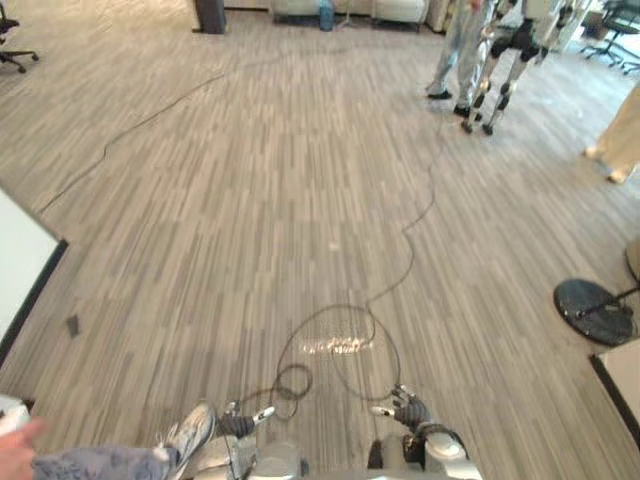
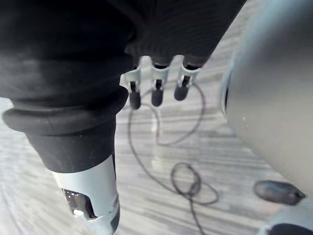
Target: Organize washtable
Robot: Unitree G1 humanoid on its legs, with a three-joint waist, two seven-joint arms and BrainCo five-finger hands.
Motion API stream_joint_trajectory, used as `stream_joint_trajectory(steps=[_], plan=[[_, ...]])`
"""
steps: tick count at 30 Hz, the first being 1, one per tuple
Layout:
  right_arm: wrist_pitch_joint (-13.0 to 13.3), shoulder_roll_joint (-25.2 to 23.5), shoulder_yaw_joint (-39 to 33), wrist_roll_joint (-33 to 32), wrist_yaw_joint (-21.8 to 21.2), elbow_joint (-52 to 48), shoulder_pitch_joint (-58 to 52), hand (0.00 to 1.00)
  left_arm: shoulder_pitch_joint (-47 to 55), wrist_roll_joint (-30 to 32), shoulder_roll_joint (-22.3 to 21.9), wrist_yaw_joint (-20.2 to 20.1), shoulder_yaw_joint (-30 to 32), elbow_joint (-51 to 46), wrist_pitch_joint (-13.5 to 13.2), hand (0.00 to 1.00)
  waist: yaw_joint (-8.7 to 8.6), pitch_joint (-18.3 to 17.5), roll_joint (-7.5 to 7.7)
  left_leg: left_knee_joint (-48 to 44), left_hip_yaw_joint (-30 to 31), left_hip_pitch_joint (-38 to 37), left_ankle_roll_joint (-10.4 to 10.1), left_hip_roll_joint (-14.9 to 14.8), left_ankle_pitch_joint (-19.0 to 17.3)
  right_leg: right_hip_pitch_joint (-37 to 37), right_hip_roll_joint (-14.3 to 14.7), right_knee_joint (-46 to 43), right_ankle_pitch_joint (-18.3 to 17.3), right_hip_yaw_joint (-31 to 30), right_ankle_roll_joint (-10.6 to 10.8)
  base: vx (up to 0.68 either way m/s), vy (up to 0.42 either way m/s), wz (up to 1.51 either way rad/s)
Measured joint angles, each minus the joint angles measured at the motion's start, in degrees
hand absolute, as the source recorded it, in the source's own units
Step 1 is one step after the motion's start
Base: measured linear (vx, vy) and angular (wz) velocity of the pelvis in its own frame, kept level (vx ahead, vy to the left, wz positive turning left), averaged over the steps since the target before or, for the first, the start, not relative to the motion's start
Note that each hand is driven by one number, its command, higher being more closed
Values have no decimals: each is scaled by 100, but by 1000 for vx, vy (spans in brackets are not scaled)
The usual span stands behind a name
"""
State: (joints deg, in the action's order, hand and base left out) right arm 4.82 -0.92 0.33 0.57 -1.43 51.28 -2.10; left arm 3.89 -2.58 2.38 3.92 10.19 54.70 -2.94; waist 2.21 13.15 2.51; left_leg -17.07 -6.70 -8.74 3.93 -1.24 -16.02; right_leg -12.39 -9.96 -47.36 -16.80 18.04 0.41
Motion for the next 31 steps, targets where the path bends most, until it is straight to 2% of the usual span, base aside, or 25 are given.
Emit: stream_joint_trajectory(steps=[1,2,3,4,5,6,7,8,9,10,11,12,13,14,15,17,18,19,21,22,23,25,28,31], plan=[[-1,5,-2,1,-2,-1,13,0,17,-1,-2,-2,-12,-2,-3,0,1,1,-8,113,-6,-136,-53,-37,-28,-63,25,437,24,108,21,570,-39,5],[2,15,-2,3,-3,1,38,0,25,12,-2,0,-55,0,-5,0,1,-3,-16,260,-11,-356,-232,-95,-130,-223,185,1280,189,119,34,590,-65,4],[0,18,0,5,-6,3,53,0,33,63,-2,1,-59,5,-4,0,-2,-10,-4,304,-31,-550,-434,-118,-255,-331,331,1990,526,-33,-11,593,-87,4],[-4,16,9,6,-6,6,48,0,46,68,-4,1,-58,3,-5,0,-2,-23,11,297,-35,-659,-555,-115,-330,-337,397,2296,800,-108,-73,612,-135,12],[-16,0,17,4,-6,5,0,0,88,123,17,-2,-44,-13,-6,0,-11,-82,97,184,-6,-827,-742,-66,-460,-303,418,2495,1558,-199,-440,520,-145,17],[-21,22,18,6,-10,-17,30,0,68,130,-37,3,-39,20,-1,0,-15,-115,57,15,34,-878,-810,-130,-521,-305,444,2288,1643,-233,-544,745,-205,27],[-43,82,5,5,1,-28,42,0,104,139,-168,-7,-34,-5,-6,0,-29,-184,-204,-690,138,-631,-857,-371,-494,-252,529,2073,1534,-54,-523,715,-222,40],[-47,145,27,0,-1,-88,12,0,122,226,-271,-6,-29,-46,-8,0,-114,-230,-356,-1980,260,-42,-916,-564,-265,-72,619,2140,1263,88,-510,679,-217,37],[-59,158,28,1,0,-107,16,0,124,226,-304,-5,-9,-61,-7,0,-126,-218,-436,-2657,282,278,-912,-683,-23,22,685,2184,1190,97,-565,530,-184,17],[-101,182,48,-23,20,-84,59,0,111,228,-338,11,162,-94,-5,0,-117,-211,-550,-3796,164,834,-932,-1047,130,358,854,2389,1093,101,-615,399,-115,-8],[-123,170,50,-28,21,-70,52,0,110,229,-334,11,161,-108,-4,0,-121,-202,-539,-3990,105,942,-930,-1145,125,561,893,2506,1073,102,-623,563,-143,-12],[-138,121,43,-50,25,-43,3,0,123,229,-304,13,149,-190,-7,0,-117,-149,-402,-3862,-63,1040,-926,-1243,122,1073,899,2841,1073,87,-622,446,-109,-5],[-138,108,38,-52,26,-41,-26,0,147,229,-289,13,143,-244,-9,0,-111,-143,-354,-3664,-146,1070,-928,-1261,120,1239,889,2976,1074,62,-621,457,-108,-10],[-137,96,6,-59,34,-41,-66,0,172,229,-284,14,117,-266,-16,0,-108,-161,-324,-3059,-198,1165,-937,-1256,115,1438,884,3201,1075,33,-618,236,-38,-14],[-140,95,6,-61,39,-34,-74,0,173,229,-293,17,113,-266,-16,0,-106,-181,-338,-2669,-201,1214,-936,-1245,115,1497,885,3275,1069,6,-588,253,0,-22],[-142,71,13,-60,46,-28,-72,0,169,226,-314,31,117,-251,-16,0,-98,-207,-384,-1232,-57,1323,-952,-1101,146,1533,882,3345,1027,-155,-455,255,85,-37],[-129,91,12,-59,51,20,-50,0,164,221,-340,46,115,-197,-18,0,-93,-270,-503,-304,219,1278,-977,-963,648,1507,929,3287,984,-307,-324,225,122,-49],[-139,86,12,-51,57,92,-36,0,148,214,-311,50,124,-166,-20,0,-61,-273,-417,-299,188,1212,-1053,-936,820,1516,890,3285,970,-427,-232,169,113,-50],[-127,13,25,-37,51,135,-137,0,173,230,-226,109,127,-151,-22,0,18,-398,-222,-34,10,933,-1011,-801,944,1734,766,3567,1043,-550,-97,161,107,-35],[-122,-12,21,-31,55,136,-154,0,166,230,-199,112,129,-86,-22,0,10,-420,-218,52,1,880,-1010,-761,946,1775,726,3627,1070,-545,-51,165,121,-7],[-119,-30,22,-6,54,156,-188,0,168,230,-153,117,137,-38,-19,0,-6,-502,-128,201,-33,780,-967,-670,977,1844,662,3763,1102,-544,3,92,103,8],[-120,-37,26,8,52,253,-209,0,175,225,-138,132,153,-10,-21,0,18,-597,-54,425,-81,651,-900,-552,1044,1945,571,3917,1149,-545,80,84,94,5],[-120,-45,22,24,53,396,-178,0,197,213,-135,136,162,21,-23,0,22,-642,-18,818,-106,403,-838,-374,1197,2100,448,4106,1213,-545,185,62,70,5],[-119,-34,19,57,52,451,-173,0,205,212,-160,133,158,140,-25,0,10,-711,-55,1182,-120,215,-789,-261,1368,2127,372,4167,1238,-552,226,3,30,1]])
